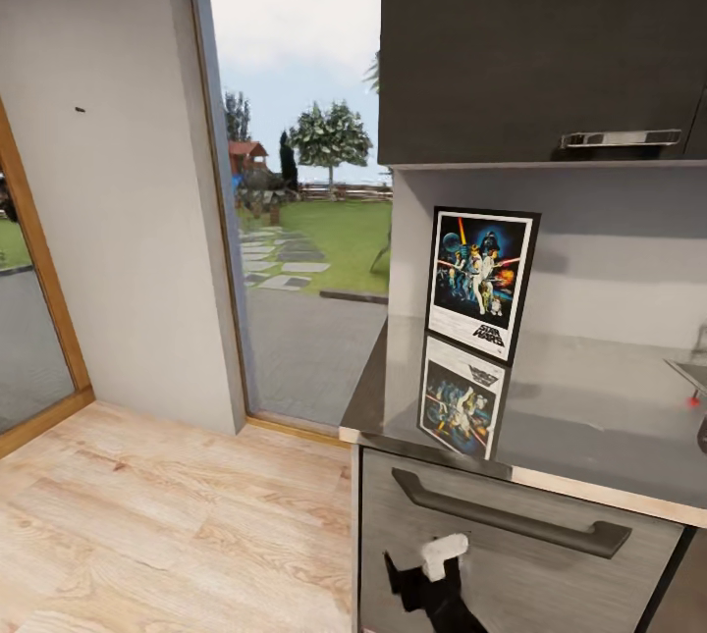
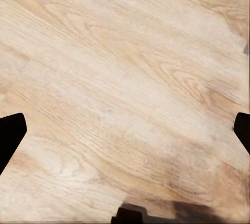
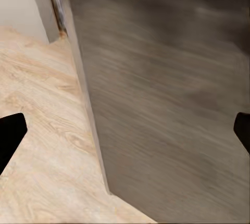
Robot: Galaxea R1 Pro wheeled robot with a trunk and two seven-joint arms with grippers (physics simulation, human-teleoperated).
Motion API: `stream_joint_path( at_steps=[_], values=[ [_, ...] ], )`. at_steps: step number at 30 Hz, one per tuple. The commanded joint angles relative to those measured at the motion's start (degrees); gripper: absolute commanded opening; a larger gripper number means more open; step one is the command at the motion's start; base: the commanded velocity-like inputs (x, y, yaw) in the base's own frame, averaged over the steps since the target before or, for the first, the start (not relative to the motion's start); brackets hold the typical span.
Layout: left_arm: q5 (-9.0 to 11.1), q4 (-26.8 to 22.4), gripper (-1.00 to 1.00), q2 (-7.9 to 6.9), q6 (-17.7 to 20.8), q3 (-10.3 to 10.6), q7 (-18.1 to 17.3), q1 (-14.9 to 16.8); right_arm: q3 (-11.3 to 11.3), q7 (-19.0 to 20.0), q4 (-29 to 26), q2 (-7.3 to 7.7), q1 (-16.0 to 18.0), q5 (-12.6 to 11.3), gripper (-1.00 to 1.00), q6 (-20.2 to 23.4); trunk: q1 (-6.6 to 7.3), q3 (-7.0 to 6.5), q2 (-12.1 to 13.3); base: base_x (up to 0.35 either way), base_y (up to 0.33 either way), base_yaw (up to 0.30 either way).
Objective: Pick up the poster from the kitchen countertop and hang it on one of the wall nails in the kitchen.
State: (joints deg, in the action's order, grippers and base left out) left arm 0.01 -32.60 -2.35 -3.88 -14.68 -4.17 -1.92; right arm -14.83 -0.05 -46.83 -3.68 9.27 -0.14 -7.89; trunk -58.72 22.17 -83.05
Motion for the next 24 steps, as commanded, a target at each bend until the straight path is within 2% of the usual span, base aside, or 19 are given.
stream_joint_path(
  at_steps=[1,4,8,9,14,24],
  values=[
    [0.00,0.01,1.00,0.02,-0.07,-0.44,-0.63,-0.01,-0.73,-0.01,-1.75,-0.01,0.01,-0.08,1.00,0.92,0.00,0.06,-0.03,0.000,0.000,0.000],
    [0.00,0.16,1.00,-0.01,-0.07,-0.80,-1.07,-0.01,-2.48,0.07,-10.20,-0.25,0.02,-0.17,1.00,7.64,0.00,0.06,-0.03,0.000,0.000,0.000],
    [-0.01,0.23,1.00,-0.02,-0.06,-0.98,-1.27,-0.01,-4.16,0.11,-16.49,-1.18,0.04,-0.20,1.00,12.19,0.00,0.06,-0.03,0.000,0.000,0.000],
    [-0.01,0.22,1.00,-0.02,-0.05,-1.01,-1.30,-0.01,-5.66,0.09,-19.31,-1.66,0.04,-0.20,1.00,14.19,0.00,0.06,-0.03,0.000,0.000,0.000],
    [-0.01,0.24,1.00,-0.02,-0.02,-1.06,-1.35,-0.01,-9.34,0.00,-26.37,-3.16,0.05,-0.28,1.00,19.98,0.00,0.06,-0.03,0.000,0.000,0.000],
    [-0.01,0.19,1.00,-0.03,0.01,-1.13,-1.37,-0.01,-11.23,-0.03,-35.19,-4.79,0.26,-0.30,1.00,26.04,0.00,0.06,-0.03,0.000,0.000,0.000]
  ],
)
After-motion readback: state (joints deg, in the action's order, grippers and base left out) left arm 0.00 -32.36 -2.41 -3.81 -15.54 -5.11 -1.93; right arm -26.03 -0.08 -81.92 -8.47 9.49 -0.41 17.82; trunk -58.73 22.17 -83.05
